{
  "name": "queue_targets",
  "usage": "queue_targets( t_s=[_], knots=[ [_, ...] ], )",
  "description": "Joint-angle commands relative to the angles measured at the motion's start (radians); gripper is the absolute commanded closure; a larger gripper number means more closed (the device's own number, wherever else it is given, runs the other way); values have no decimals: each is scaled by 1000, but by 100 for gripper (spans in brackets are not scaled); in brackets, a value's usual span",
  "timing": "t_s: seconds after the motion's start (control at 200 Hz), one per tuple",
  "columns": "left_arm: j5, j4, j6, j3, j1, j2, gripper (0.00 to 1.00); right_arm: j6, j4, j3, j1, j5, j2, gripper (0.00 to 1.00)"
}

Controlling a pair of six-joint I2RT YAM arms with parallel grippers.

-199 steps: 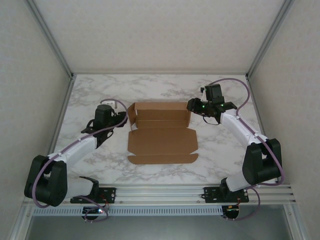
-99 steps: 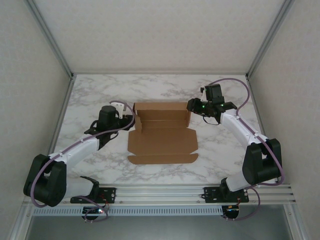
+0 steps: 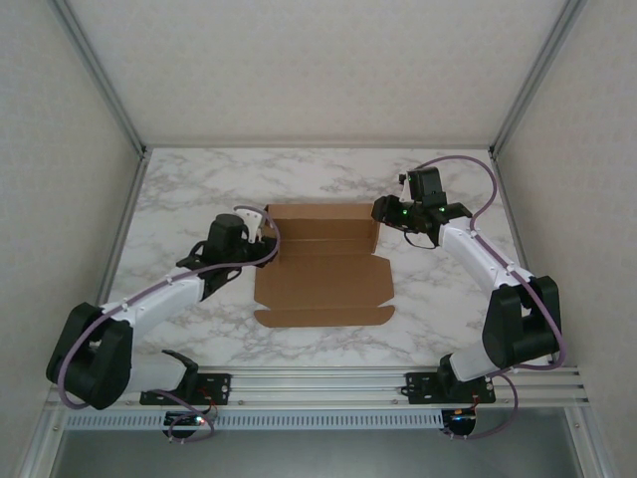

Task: Fold the paper box

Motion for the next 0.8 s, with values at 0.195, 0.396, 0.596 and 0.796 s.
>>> queue_targets(
  t_s=[0.195, 0.396, 0.596, 0.796],
  knots=[
    [46, 105, 31, 21, -8, 6, 45, -18, -66, -9, 13, -22, 26, 58],
    [30, 149, 93, 15, -8, 21, 46, -17, -58, -10, 15, -32, 34, 58],
    [29, 168, 135, 62, -8, 99, 48, -15, -58, -3, 16, -38, 47, 58],
    [79, 171, 95, 56, -10, 31, 48, -25, -72, 1, 16, -20, 44, 57]
  ],
)
